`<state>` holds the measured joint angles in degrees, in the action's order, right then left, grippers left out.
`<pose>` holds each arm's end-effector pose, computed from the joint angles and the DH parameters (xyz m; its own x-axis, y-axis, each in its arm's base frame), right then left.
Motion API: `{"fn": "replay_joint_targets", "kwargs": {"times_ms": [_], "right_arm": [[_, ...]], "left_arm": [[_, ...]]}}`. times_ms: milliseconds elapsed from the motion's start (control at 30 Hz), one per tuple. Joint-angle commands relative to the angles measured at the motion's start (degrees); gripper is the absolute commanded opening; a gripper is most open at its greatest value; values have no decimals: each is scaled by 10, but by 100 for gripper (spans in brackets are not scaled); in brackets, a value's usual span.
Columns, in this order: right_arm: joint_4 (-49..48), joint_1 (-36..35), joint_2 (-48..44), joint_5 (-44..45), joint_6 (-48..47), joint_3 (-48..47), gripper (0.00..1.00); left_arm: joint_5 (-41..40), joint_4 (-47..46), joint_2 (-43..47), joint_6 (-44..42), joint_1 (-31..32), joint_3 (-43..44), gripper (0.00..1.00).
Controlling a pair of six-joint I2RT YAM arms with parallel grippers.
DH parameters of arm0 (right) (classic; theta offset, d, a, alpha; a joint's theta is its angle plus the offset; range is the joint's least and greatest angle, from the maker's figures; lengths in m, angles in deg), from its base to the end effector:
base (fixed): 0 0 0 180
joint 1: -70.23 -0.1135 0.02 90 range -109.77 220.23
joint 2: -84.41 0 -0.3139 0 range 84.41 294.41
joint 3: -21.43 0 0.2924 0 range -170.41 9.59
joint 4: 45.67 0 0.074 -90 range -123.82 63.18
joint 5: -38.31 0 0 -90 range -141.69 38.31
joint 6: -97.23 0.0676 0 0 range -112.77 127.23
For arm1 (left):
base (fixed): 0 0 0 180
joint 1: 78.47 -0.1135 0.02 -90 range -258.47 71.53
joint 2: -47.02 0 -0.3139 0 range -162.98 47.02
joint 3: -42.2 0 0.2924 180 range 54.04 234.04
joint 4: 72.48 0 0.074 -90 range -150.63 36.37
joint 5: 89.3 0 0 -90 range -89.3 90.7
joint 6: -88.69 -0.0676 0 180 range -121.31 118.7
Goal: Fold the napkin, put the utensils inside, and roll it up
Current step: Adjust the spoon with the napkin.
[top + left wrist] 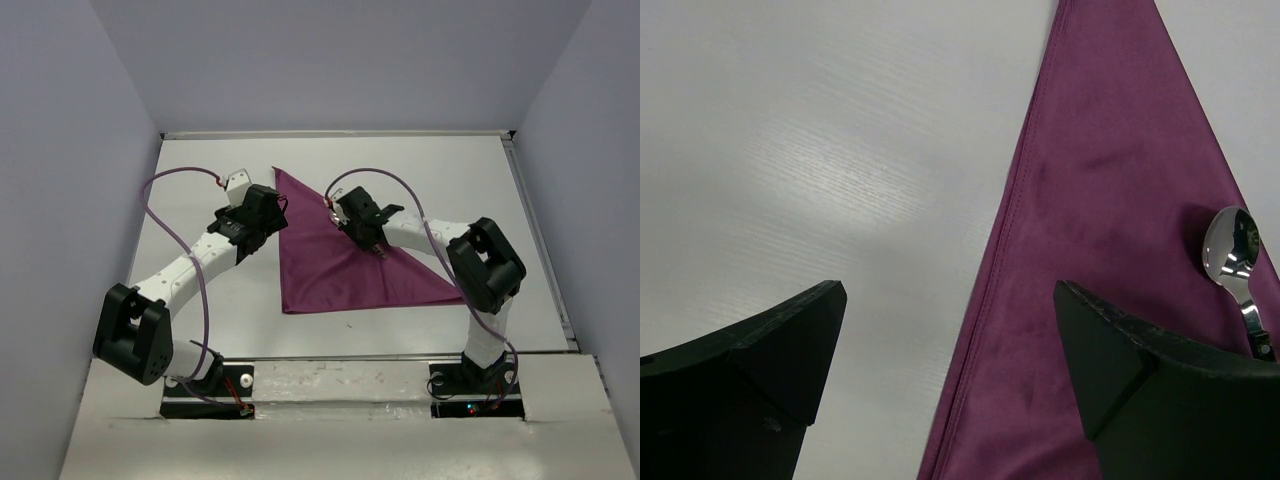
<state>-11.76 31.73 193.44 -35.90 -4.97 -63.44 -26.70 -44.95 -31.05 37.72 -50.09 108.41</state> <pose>0.3735 0.2736 0.1726 -0.5464 -0.6945 -0.4681 -0.6158 0.7120 -0.3375 0.3182 -0.1365 0.2755 -0.5024 -0.3640 -0.7843 -0.2669 0.9281 -0.2598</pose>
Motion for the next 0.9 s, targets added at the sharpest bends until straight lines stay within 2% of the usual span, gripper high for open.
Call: {"fn": "replay_joint_targets", "kwargs": {"times_ms": [0, 233, 467, 733, 867], "right_arm": [[-7, -17, -11, 13, -21, -19, 6], [-11, -17, -4, 40, -30, -19, 3], [-15, -22, 2, 49, -35, -12, 5], [-23, -32, 8, 61, -44, -11, 13], [-26, -39, 14, 67, -43, -10, 21]], "left_arm": [[-11, -3, 5, -9, -2, 2, 99], [-13, -4, 5, -9, -1, -1, 99], [-13, -3, 3, -9, -2, -2, 99], [-13, -2, 5, 2, -1, -8, 99], [-15, -1, 5, 0, -2, -12, 99]]}}
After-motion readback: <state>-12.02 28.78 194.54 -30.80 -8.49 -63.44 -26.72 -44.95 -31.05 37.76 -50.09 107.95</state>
